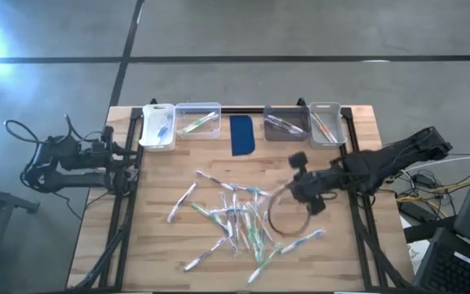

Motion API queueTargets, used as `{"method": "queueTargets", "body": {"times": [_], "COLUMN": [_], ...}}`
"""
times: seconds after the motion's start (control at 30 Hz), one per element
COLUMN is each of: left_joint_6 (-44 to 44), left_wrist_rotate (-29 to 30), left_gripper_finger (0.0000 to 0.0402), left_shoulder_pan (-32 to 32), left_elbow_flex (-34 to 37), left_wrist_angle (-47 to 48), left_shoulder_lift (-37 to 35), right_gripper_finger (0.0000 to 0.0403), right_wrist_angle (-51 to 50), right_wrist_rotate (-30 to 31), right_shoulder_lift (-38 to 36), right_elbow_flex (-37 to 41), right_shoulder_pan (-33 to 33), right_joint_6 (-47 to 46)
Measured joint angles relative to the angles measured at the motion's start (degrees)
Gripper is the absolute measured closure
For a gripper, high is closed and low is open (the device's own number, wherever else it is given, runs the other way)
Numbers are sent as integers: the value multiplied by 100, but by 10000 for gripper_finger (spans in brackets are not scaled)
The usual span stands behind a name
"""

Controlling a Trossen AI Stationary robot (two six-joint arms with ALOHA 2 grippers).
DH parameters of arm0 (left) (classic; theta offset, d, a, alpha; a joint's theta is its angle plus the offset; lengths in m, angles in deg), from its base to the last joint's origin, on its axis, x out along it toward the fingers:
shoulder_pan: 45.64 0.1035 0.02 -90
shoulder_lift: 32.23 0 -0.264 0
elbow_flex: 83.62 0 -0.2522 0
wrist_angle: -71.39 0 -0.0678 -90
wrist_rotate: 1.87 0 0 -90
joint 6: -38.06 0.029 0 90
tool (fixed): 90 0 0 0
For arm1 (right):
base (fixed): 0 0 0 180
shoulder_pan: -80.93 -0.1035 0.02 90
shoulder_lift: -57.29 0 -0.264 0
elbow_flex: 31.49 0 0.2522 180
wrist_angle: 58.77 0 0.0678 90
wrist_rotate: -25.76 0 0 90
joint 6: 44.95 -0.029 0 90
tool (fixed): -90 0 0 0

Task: Pick & Place Toothbrushes
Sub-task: Put the orange toothbrush into the gray bin

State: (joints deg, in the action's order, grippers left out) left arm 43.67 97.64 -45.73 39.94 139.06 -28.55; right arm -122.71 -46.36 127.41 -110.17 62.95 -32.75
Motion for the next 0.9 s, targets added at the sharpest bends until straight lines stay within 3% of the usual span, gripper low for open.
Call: {"method": "queueTargets", "body": {"times": [0.23,0.47,0.9], "left_joint_6": [0,-2,0], "left_wrist_rotate": [0,0,0], "left_gripper_finger": [312,312,312], "left_shoulder_pan": [-1,-1,-1], "left_elbow_flex": [0,0,0], "left_wrist_angle": [0,0,0], "left_shoulder_lift": [0,0,0], "right_gripper_finger": [395,395,395], "right_wrist_angle": [-290,-949,-1812], "right_wrist_rotate": [57,428,522], "right_shoulder_lift": [-117,-177,-251], "right_elbow_flex": [-30,-31,-31], "right_shoulder_pan": [964,2078,4814], "right_joint_6": [-1322,-1941,-3399]}}
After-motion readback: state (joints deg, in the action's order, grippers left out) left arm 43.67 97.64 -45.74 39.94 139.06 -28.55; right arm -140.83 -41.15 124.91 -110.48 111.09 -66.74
